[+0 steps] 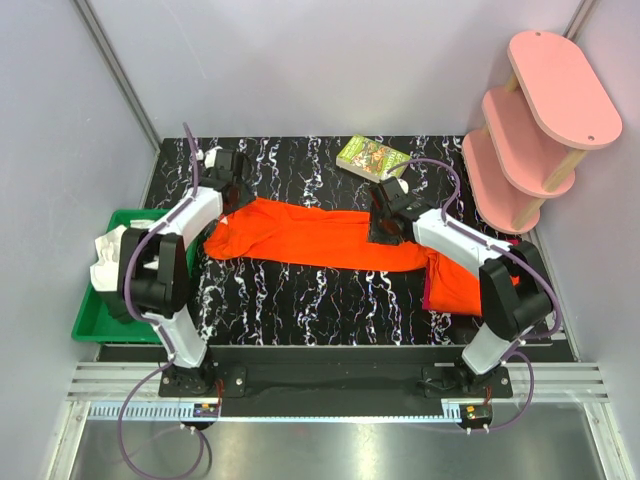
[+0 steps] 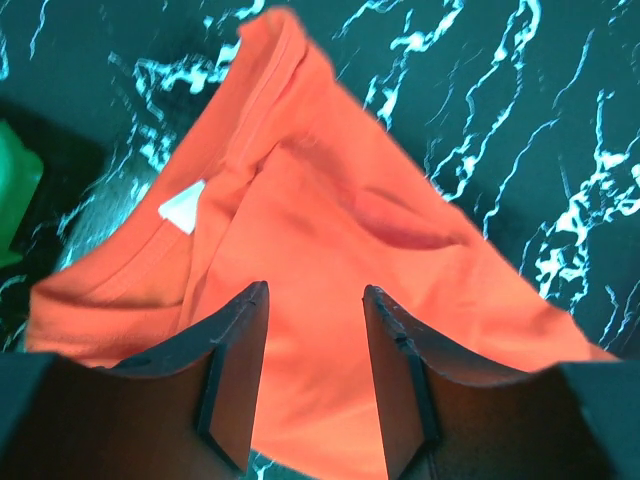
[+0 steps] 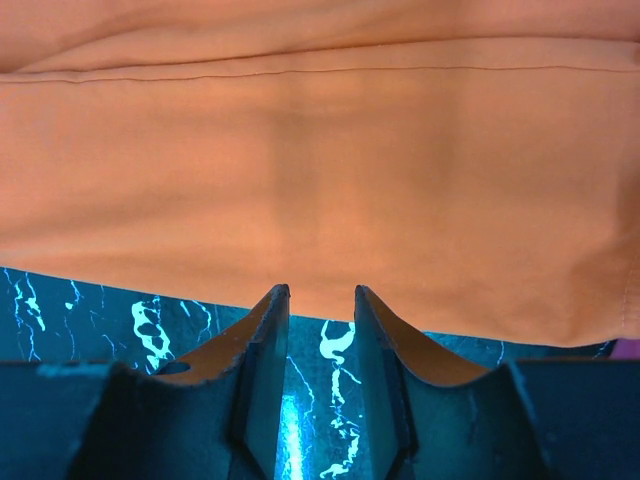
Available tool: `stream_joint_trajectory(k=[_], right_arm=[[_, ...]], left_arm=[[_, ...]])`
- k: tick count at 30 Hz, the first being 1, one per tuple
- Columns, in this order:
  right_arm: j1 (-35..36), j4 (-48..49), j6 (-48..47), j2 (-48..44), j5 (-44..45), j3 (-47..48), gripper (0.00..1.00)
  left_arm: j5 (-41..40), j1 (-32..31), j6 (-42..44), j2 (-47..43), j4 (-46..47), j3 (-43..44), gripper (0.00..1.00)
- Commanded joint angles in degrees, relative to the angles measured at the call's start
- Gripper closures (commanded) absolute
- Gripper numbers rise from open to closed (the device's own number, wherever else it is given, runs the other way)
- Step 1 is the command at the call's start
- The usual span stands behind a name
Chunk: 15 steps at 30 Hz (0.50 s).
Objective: Fold and stack the t-shirts
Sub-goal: Fold the other side of the tshirt into a rectangle, then rotate the tshirt 90 degrees
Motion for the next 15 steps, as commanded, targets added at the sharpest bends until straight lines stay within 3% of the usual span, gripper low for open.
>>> stream_joint_trajectory(k=[1,6,15], right_arm=[[0.2,-1.0,-0.5,-3.4,3.1,1.9,0.60],[0.1,-2.6,-0.6,-4.6,3.8,2.0,0.59],[0.1,-4.3,-0.2,-4.9,6.8,2.0,0.59]], left_arm=[[1.2,-0.1,3.0,5.3,0.2,4.5,0.53],[3.7,-0.2,2.8,13.6,-1.6,9.3,0.61],[3.1,0.2,3.5,18.6,-5.7,16.3,0.67]])
